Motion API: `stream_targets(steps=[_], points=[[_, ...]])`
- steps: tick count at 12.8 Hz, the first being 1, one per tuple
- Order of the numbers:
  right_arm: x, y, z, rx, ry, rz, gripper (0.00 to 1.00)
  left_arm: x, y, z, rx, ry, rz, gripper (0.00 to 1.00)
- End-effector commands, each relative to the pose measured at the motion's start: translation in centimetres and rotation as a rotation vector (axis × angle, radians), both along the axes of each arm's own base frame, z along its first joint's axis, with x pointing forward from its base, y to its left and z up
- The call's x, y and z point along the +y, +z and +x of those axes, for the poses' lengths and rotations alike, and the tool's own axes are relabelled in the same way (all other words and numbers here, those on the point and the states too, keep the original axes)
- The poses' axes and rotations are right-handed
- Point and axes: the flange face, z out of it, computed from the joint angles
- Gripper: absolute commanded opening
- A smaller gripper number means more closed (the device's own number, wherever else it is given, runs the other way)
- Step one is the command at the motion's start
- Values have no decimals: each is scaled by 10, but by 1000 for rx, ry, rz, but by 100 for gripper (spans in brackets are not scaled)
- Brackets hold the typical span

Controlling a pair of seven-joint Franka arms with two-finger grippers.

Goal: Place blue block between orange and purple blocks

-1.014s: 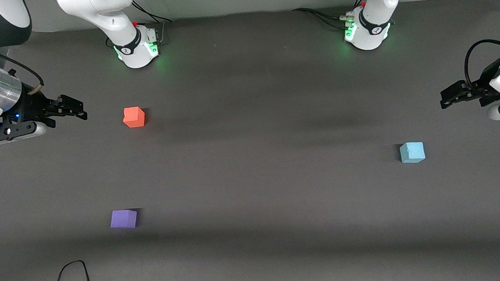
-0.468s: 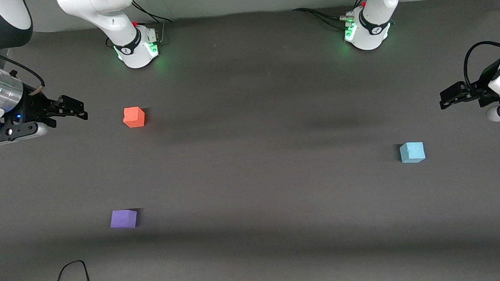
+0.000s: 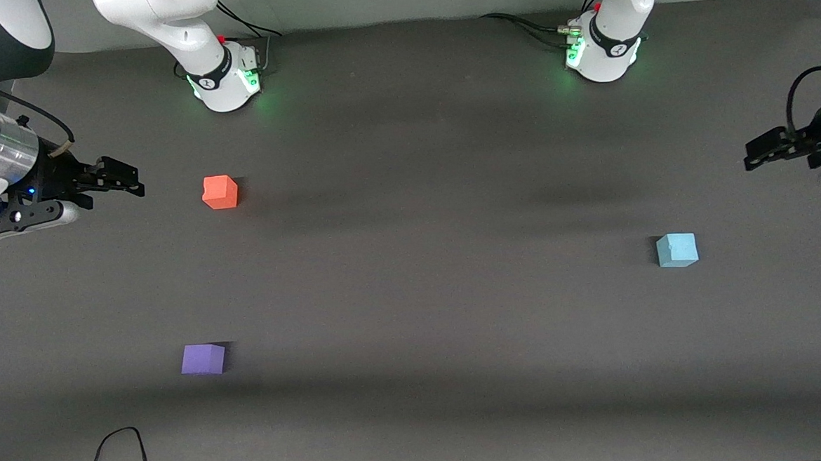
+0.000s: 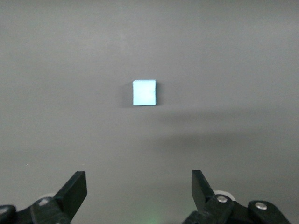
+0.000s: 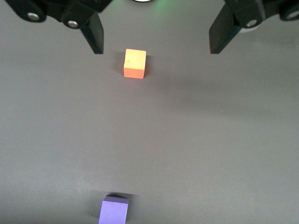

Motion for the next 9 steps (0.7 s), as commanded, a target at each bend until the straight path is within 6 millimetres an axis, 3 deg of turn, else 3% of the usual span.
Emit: stream_targets(steps=[1, 5, 9], points=[[0, 2, -4, -3, 3, -10, 100, 3, -2, -39, -39, -30, 12, 100], [0, 0, -2, -4, 3, -10, 100, 0, -24, -36, -24, -38, 10, 100], [1, 1, -2, -7, 4, -8, 100, 1, -107, -23, -9, -42, 2, 100]])
